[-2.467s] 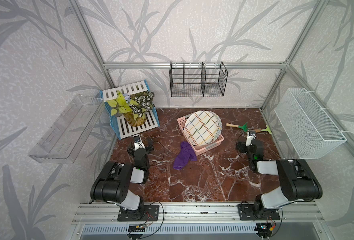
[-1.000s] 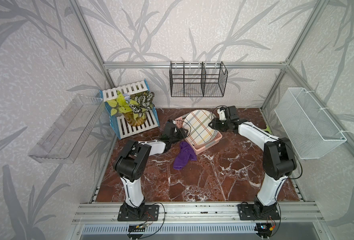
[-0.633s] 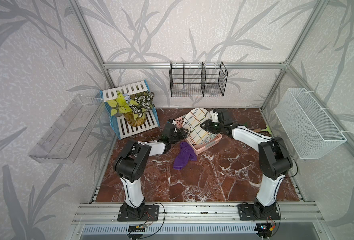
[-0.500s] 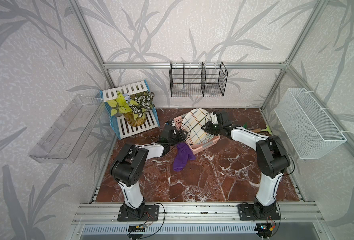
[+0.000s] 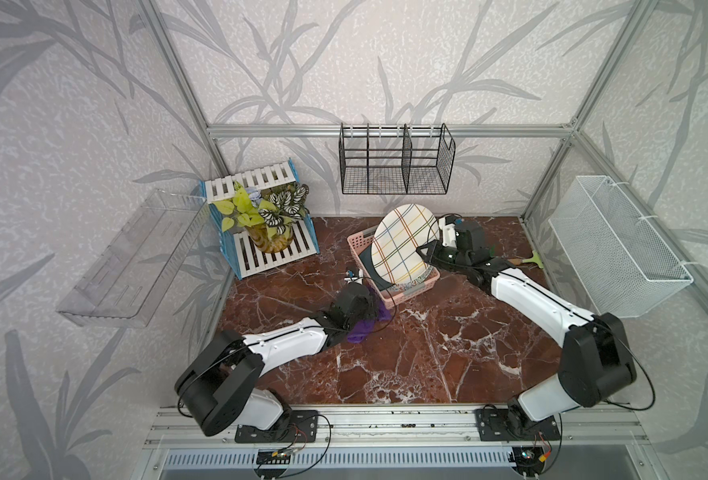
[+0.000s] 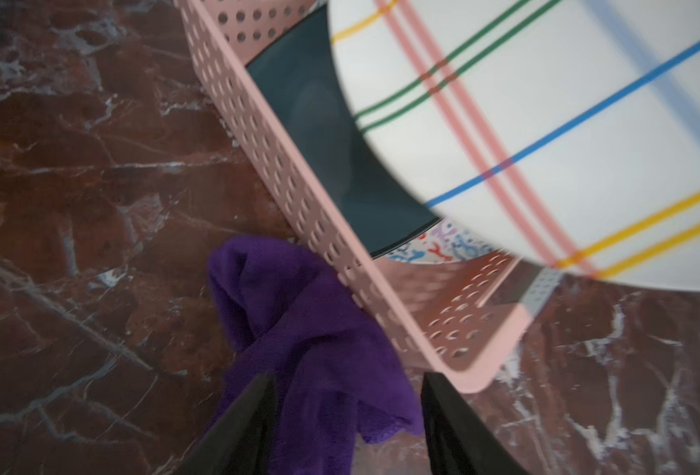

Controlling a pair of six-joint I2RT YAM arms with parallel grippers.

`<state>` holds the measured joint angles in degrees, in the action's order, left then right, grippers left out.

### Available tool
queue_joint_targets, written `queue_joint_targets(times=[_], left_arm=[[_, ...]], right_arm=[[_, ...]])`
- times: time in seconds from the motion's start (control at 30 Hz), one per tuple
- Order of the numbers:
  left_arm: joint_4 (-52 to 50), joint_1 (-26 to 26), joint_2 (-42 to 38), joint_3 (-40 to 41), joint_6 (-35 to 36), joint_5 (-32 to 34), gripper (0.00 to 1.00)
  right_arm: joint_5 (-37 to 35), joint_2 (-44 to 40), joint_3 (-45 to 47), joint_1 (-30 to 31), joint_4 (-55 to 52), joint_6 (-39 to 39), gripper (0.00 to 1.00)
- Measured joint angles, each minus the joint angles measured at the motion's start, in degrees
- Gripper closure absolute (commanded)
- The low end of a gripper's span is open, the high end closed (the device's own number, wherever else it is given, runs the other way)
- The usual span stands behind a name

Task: Wipe the wet plate dry
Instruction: Pick up the towel at the center of the board, then wipe the plate with towel.

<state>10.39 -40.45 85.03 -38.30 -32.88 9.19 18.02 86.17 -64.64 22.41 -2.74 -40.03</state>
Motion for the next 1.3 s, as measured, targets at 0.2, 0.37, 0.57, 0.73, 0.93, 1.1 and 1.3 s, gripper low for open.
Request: queue_joint_targets(times=[0.2,0.37,0.57,0.73,0.93,1.1,1.3], left_arm=[[-0.66,-0.39,9.44,-1.60,1.01,-0.31,0.39],[2.03,-0.35,12.02,-3.02,1.86,-2.40,1.00],[-4.63,1.27,0.59,-3.48,2.38,-3.28,1.00],[-6.75,2.25,-13.88,-12.57,5.57,-3.87,1.00],[-6.80,1.92,-8.24,-19.28,7.61,-11.43,1.00],[-6.08,-0.59,-4.13,-18.14,6.21,-16.94,1.00],[-1.60,-3.85,-5.18,-18.95,2.97,-19.06,1.00]], right_arm=[[-1.68,-7.82,3.61,-0.02,-2.51,1.92,1.00],[-2.69,-10.86,7.43,-0.02,-3.50,2.36,1.00],[-1.97,-13.57,12.72,-0.02,-3.45,0.57,1.00],[2.99,-17.35,18.82,0.44,3.43,-6.75,1.00],[6.19,-17.66,19.98,2.51,11.61,-15.19,1.00],[4.76,-17.70,19.71,2.40,12.24,-19.17,1.00],[3.96,-17.00,16.48,2.34,12.41,-21.03,1.00]])
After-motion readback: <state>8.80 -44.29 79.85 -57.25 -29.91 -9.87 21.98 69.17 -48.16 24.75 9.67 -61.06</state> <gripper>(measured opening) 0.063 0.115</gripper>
